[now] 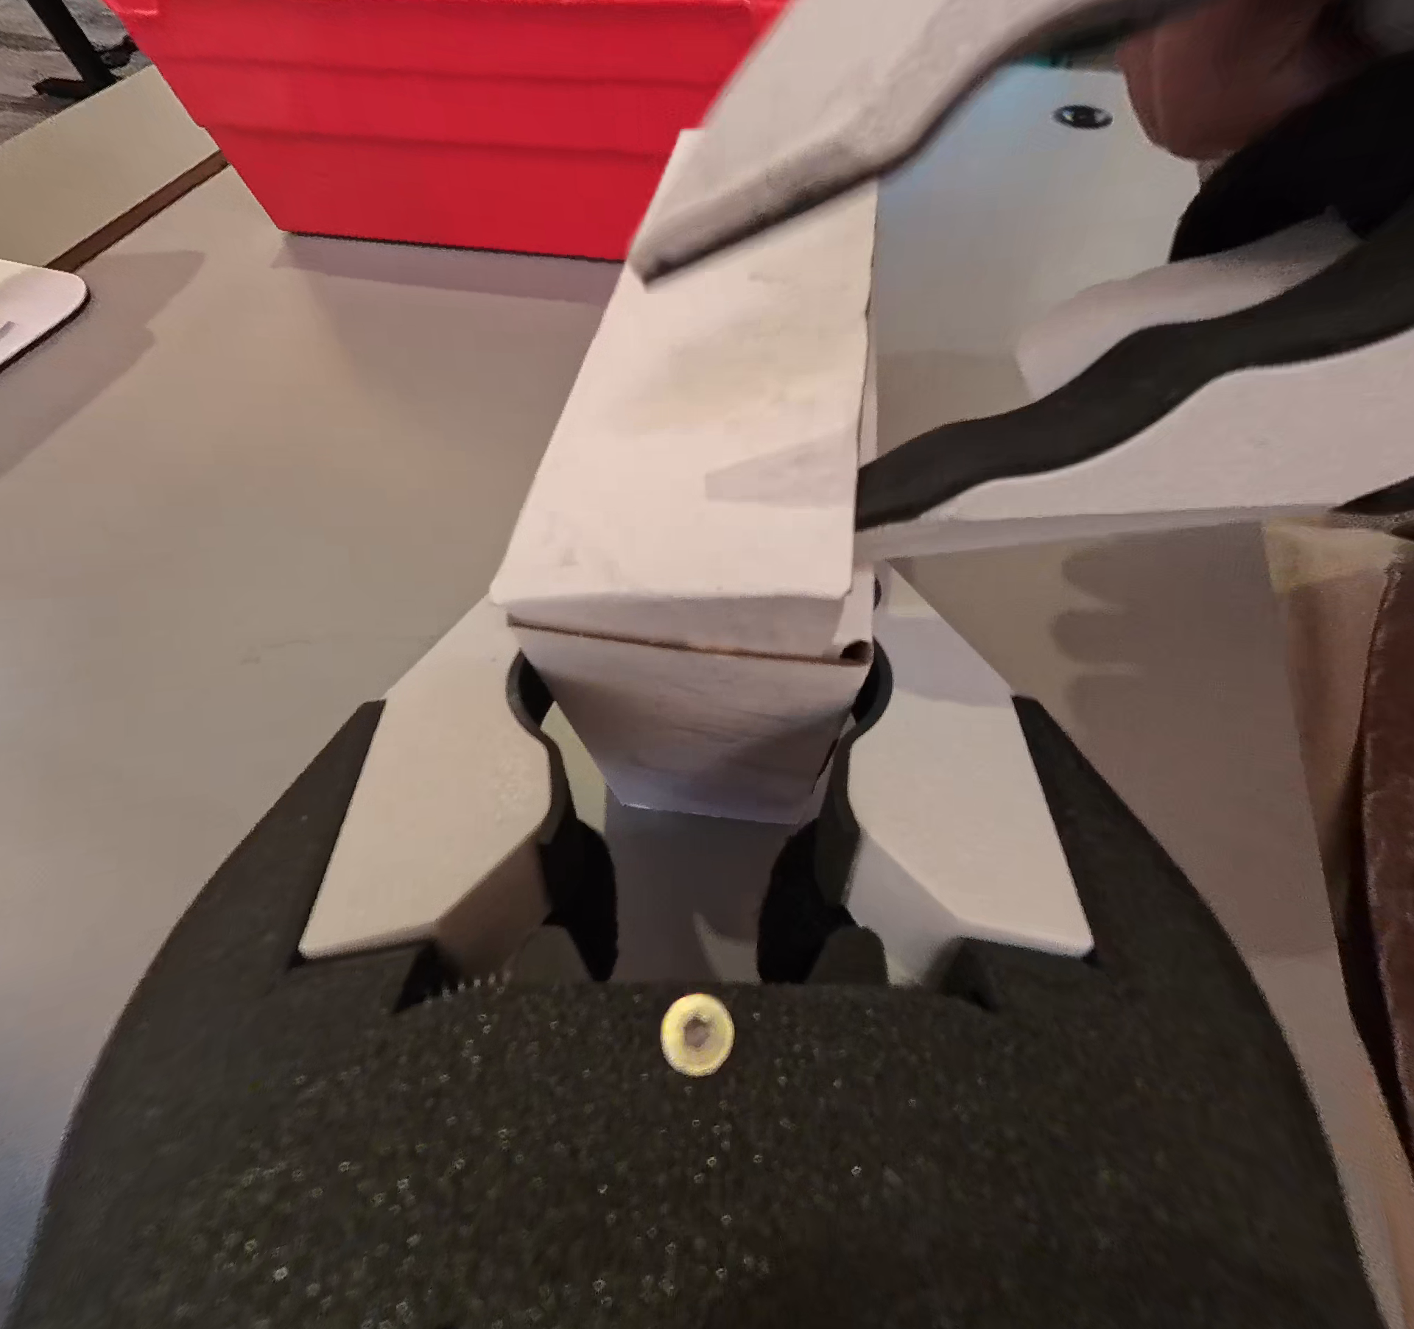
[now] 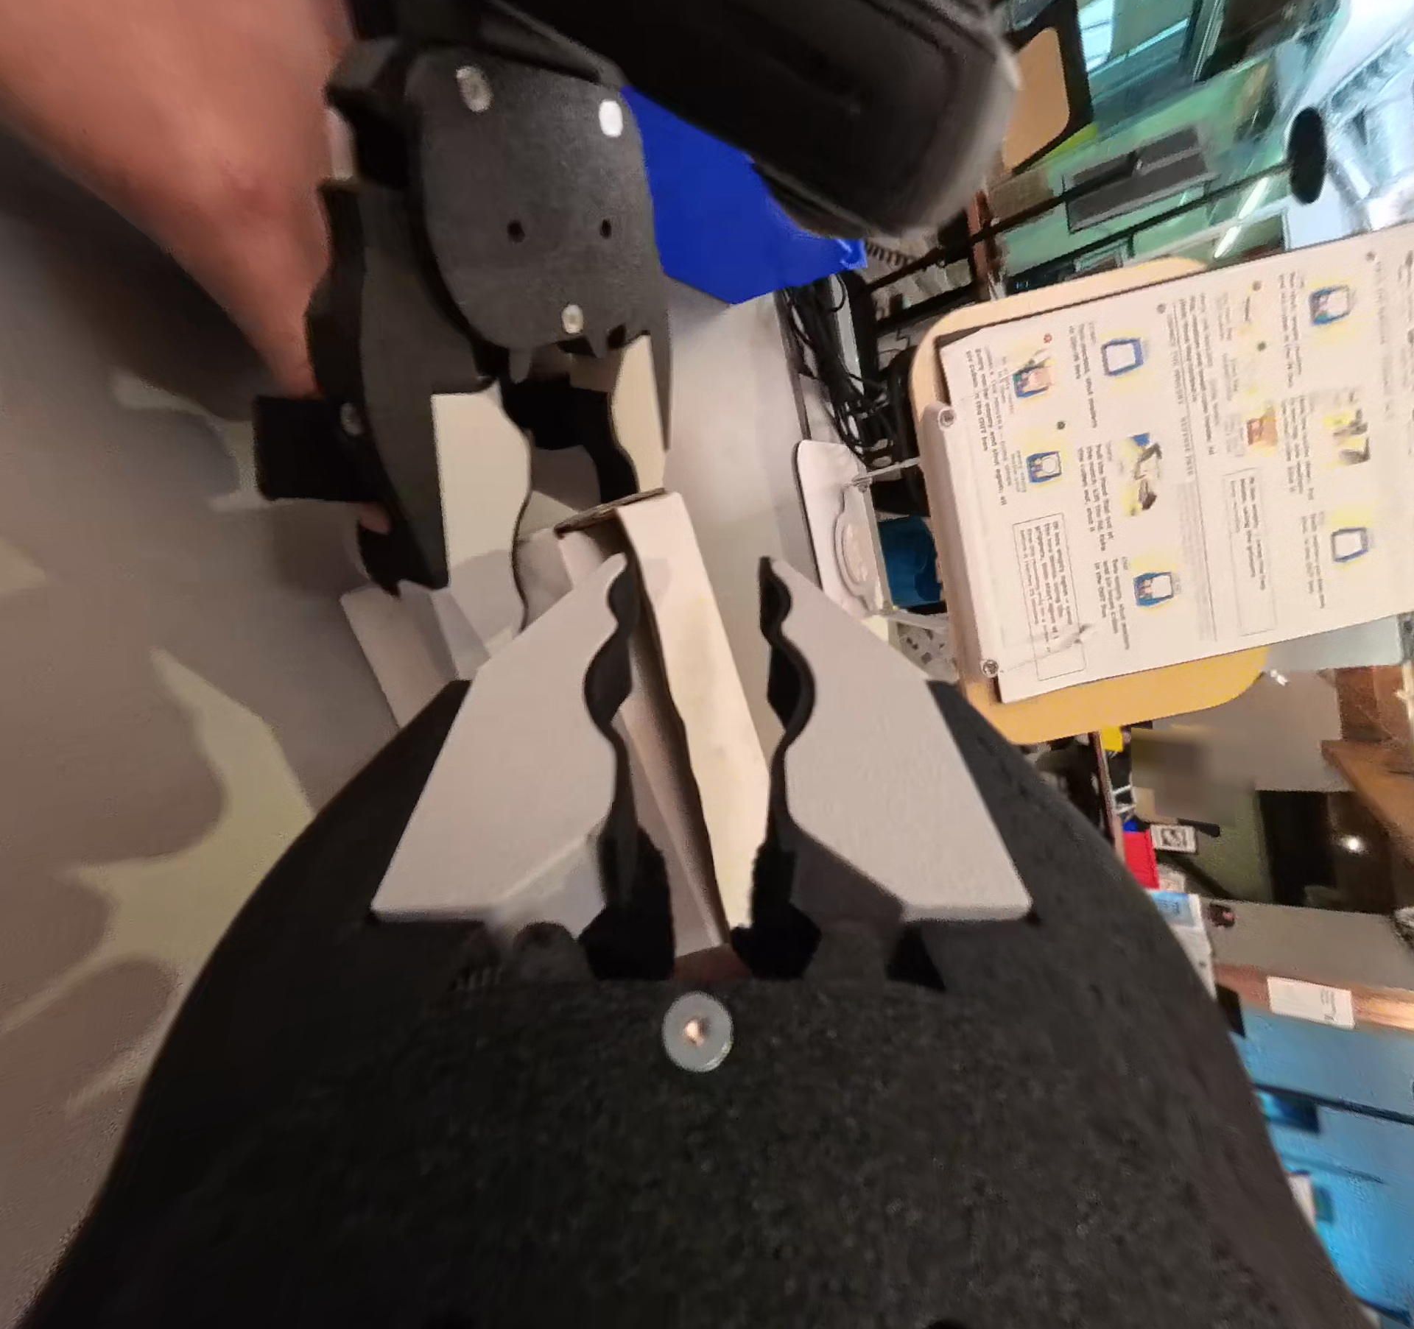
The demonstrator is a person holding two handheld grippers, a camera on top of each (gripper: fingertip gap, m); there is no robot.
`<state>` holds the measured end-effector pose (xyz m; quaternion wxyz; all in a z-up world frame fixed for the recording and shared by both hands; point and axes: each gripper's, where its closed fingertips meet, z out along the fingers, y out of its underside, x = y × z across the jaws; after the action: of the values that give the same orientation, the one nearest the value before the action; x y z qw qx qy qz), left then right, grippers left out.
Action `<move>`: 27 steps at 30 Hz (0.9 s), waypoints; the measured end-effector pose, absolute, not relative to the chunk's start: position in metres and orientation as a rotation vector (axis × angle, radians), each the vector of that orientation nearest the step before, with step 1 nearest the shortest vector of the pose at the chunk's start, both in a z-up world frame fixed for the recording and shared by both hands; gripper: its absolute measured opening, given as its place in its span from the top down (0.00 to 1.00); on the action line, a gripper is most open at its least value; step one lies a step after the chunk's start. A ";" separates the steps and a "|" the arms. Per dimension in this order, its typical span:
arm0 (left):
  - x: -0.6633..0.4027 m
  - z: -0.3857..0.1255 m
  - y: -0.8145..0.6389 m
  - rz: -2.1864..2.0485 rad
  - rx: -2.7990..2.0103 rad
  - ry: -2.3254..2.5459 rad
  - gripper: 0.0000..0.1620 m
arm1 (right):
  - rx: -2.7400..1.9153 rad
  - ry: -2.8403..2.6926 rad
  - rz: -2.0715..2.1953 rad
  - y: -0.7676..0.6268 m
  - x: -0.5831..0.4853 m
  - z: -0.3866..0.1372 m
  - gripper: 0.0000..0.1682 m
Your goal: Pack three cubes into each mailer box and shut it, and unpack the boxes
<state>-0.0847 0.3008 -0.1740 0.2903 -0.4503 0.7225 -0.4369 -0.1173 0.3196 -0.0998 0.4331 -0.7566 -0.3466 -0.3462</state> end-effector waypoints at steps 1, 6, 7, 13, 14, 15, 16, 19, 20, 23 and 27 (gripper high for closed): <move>-0.085 -0.175 0.300 -1.156 -1.196 1.945 0.54 | -1.881 -0.888 -0.857 0.317 -0.120 -0.105 0.87; -0.086 -0.175 0.300 -1.171 -1.206 1.974 0.54 | -1.837 -0.895 -0.991 0.300 -0.096 -0.107 0.90; -0.086 -0.175 0.300 -1.168 -1.206 1.977 0.54 | -1.838 -0.879 -0.995 0.296 -0.090 -0.106 0.89; -0.087 -0.175 0.300 -1.170 -1.189 1.986 0.54 | -1.864 -0.846 -1.029 0.287 -0.063 -0.105 0.87; -0.087 -0.175 0.300 -1.169 -1.189 1.987 0.54 | -1.870 -0.839 -1.039 0.285 -0.059 -0.104 0.86; -0.087 -0.175 0.300 -1.168 -1.189 1.989 0.54 | -1.873 -0.836 -1.045 0.284 -0.056 -0.104 0.86; -0.087 -0.176 0.300 -1.167 -1.188 1.991 0.54 | -1.874 -0.835 -1.048 0.283 -0.054 -0.104 0.86; -0.087 -0.176 0.301 -1.162 -1.193 1.994 0.54 | -1.876 -0.839 -1.081 0.278 -0.046 -0.105 0.88; -0.087 -0.176 0.301 -1.164 -1.198 1.992 0.54 | -1.884 -0.837 -1.103 0.275 -0.039 -0.105 0.88; -0.087 -0.175 0.300 -1.167 -1.191 1.988 0.54 | -1.909 -0.812 -1.060 0.270 -0.033 -0.106 0.88; -0.088 -0.176 0.301 -1.164 -1.199 1.987 0.54 | -1.926 -0.850 -1.134 0.271 -0.037 -0.109 0.95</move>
<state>-0.0879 0.3009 -0.1755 0.2693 -0.4449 0.7371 -0.4316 -0.0372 0.2714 -0.1095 0.3667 -0.7493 -0.3307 -0.4412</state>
